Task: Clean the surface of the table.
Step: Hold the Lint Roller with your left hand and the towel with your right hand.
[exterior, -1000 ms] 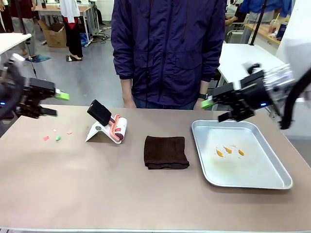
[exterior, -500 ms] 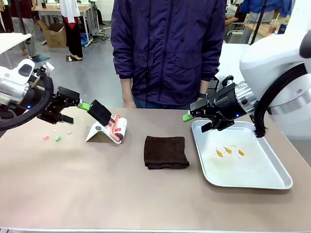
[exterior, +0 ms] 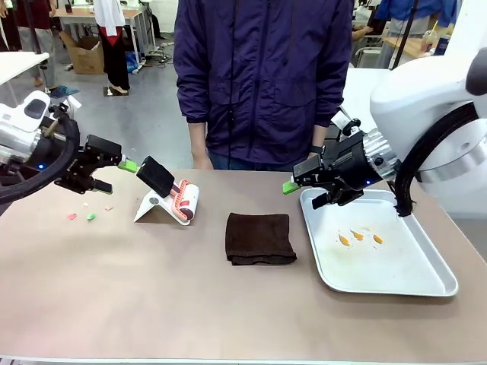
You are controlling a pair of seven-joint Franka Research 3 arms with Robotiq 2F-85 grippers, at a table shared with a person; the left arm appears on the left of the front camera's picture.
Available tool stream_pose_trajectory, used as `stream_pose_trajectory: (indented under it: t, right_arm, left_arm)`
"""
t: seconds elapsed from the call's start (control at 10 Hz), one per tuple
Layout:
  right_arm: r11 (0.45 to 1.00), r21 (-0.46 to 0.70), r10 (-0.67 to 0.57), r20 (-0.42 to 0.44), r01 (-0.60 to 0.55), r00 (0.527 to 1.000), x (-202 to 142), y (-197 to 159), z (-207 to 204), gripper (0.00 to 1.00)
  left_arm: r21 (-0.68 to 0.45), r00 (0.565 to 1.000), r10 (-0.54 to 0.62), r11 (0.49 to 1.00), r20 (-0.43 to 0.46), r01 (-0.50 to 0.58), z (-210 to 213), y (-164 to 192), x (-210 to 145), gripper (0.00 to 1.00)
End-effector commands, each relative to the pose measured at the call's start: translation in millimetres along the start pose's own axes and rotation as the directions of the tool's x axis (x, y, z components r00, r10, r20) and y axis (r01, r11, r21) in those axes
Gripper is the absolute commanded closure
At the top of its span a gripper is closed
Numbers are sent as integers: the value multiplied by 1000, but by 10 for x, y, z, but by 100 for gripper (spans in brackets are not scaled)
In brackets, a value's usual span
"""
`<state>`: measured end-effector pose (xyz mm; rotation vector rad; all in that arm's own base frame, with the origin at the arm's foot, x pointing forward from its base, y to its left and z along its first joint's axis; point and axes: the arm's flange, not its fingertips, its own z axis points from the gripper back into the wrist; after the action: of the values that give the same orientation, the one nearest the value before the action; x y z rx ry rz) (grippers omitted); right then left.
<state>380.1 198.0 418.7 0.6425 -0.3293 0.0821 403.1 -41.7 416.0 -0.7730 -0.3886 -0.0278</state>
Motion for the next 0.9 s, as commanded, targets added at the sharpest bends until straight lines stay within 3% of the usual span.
stream_pose_trajectory:
  t: [0.0, 0.1, 0.3, 0.5, 0.8]
  right_arm:
    - [990, -141, -19, -10, 17, 1000, 239, 236, -300, 0]
    - [976, -217, -29, -61, 15, 998, 287, 334, -539, 0]
    - [934, -356, -78, -104, 36, 992, 360, 418, -868, 0]
    - [901, -434, -88, -165, 8, 982, 397, 491, -1105, 0]
    - [848, -530, -128, -190, 8, 973, 446, 472, -1411, 0]
  left_arm:
    - [84, 999, 28, 996, -34, -25, 6, -70, 254, 0]
    - [132, 997, 40, 991, -64, -31, -36, -102, 424, 0]
    - [125, 991, 21, 992, -133, -5, -142, -156, 638, 0]
    - [147, 984, 42, 989, -174, -16, -309, -127, 826, 0]
    - [172, 982, 97, 983, -165, -68, -496, 4, 1056, 0]
